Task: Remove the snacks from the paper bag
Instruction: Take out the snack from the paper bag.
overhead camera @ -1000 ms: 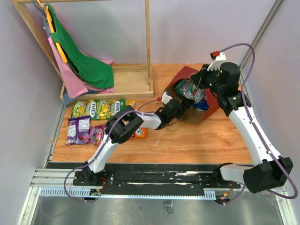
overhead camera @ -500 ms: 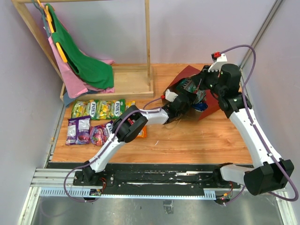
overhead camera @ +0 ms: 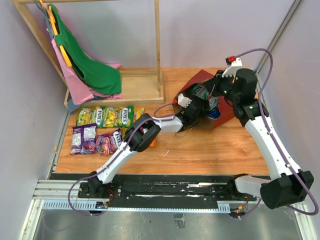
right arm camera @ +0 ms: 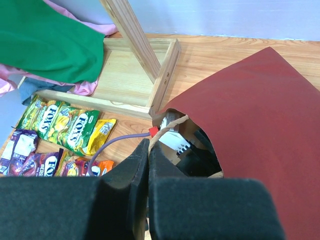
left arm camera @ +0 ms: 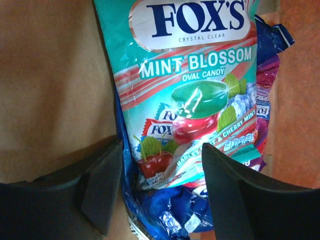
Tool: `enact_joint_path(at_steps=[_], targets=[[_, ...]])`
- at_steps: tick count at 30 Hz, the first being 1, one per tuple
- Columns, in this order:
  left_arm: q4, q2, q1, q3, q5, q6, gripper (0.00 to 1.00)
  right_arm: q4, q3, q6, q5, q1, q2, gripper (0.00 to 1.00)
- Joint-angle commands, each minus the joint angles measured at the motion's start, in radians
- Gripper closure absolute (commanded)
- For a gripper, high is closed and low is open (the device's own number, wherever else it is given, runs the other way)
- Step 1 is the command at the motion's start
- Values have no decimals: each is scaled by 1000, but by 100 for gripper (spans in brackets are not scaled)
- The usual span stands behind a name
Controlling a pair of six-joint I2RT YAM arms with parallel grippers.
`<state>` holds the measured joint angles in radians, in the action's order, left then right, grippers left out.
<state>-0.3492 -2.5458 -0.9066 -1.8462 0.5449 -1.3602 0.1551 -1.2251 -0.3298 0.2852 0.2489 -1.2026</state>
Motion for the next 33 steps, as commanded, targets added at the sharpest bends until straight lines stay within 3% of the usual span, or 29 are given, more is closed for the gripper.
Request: enact_joint_path(at_steps=[1, 6, 12, 15, 25, 33], targets=[[28, -59, -2, -62, 86, 88, 34, -69, 3, -22, 42, 14, 19, 99], [6, -98, 7, -123, 87, 129, 52, -79, 4, -26, 52, 15, 8, 99], [-7, -109, 26, -170, 71, 195, 99, -83, 6, -25, 56, 16, -4, 99], [-45, -57, 35, -110, 75, 235, 99, -84, 8, -23, 55, 17, -6, 99], [-377, 305, 32, 361, 140, 490, 99, -71, 5, 0, 15, 17, -12, 99], [-330, 464, 31, 531, 148, 480, 99, -55, -3, 18, -16, 17, -16, 99]])
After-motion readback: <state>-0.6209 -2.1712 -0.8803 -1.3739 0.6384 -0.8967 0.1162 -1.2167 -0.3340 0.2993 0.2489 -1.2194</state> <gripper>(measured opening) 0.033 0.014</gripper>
